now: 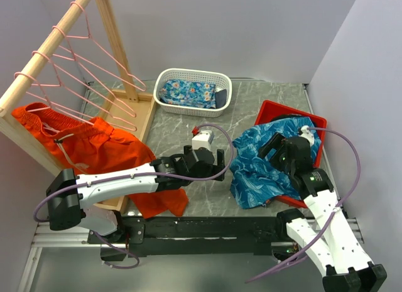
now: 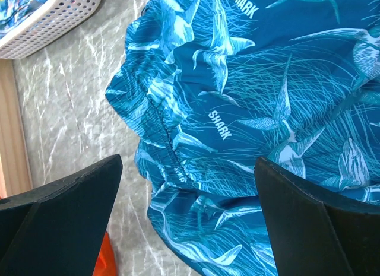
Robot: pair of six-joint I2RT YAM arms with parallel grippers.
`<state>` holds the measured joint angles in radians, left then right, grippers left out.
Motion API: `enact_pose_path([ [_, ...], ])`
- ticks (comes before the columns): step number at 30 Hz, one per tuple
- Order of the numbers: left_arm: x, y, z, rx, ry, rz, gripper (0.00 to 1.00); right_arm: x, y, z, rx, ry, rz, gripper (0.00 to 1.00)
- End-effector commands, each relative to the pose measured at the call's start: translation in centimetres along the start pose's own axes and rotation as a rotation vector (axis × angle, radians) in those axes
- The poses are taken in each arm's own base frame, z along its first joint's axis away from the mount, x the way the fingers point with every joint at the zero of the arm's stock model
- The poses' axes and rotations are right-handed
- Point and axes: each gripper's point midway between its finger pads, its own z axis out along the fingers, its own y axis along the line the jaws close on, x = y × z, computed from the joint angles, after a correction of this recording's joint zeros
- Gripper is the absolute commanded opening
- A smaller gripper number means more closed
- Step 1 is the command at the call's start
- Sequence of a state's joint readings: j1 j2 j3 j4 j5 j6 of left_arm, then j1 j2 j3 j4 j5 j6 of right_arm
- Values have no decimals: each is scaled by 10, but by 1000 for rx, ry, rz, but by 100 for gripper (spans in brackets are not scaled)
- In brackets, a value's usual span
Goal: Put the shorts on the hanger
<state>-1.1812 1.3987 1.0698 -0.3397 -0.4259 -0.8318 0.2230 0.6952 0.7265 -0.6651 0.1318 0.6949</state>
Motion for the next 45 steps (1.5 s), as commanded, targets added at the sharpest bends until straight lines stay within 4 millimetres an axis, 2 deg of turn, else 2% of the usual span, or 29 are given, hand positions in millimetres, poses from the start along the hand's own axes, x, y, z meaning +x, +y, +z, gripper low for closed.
enact_pose_path([
  [1, -10, -2, -6, 6, -26, 5, 96, -8, 1, 3, 4, -44, 11, 100],
  [8, -10, -6, -13, 26, -1, 13, 97, -9, -2, 11, 40, -47, 36, 100],
  [15, -15, -10, -18, 35, -2, -2, 97, -1, -9, 31, 99, -14, 57, 100],
  [20, -24, -7, -24, 19, -27, -11, 96, 2, -6, 44, 107, 16, 75, 98],
  [23, -26, -5, -27, 10, -29, -12, 96, 6, -7, 51, 118, 29, 83, 95],
  [29, -22, 2, -27, -14, -26, -10, 96, 9, -7, 56, 116, 32, 92, 79],
  [30, -24, 2, -27, -16, -32, -14, 96, 8, -6, 54, 113, 33, 87, 76],
  [33, -24, 6, -27, -36, -34, -17, 97, -3, 7, 42, 79, -7, 37, 76],
  [35, -25, 9, -27, -50, -38, -26, 96, -4, 32, 33, 11, -20, -48, 76],
  [36, -25, 8, -28, -49, -39, -31, 97, -8, 36, 32, 24, -37, -74, 76],
  [37, -24, 8, -28, -45, -35, -34, 96, -3, 38, 32, 37, -17, -127, 76],
  [38, -25, 8, -29, -44, -36, -40, 96, -1, 51, 36, 43, 4, -174, 76],
  [39, -26, 8, -30, -42, -38, -45, 96, 2, 57, 39, 53, 19, -216, 75],
  [40, -26, 9, -30, -44, -38, -49, 97, 4, 52, 42, 108, 29, -275, 75],
  [41, -27, 8, -31, -42, -37, -55, 96, 10, 65, 48, 131, 50, -336, 75],
  [43, -28, 9, -32, -42, -38, -61, 96, 7, 56, 52, 251, 36, -417, 75],
  [44, -28, 9, -33, -42, -36, -60, 97, 11, 66, 58, 272, 51, -463, 75],
  [45, -29, 10, -34, -44, -38, -61, 96, 12, 67, 60, 293, 53, -487, 75],
])
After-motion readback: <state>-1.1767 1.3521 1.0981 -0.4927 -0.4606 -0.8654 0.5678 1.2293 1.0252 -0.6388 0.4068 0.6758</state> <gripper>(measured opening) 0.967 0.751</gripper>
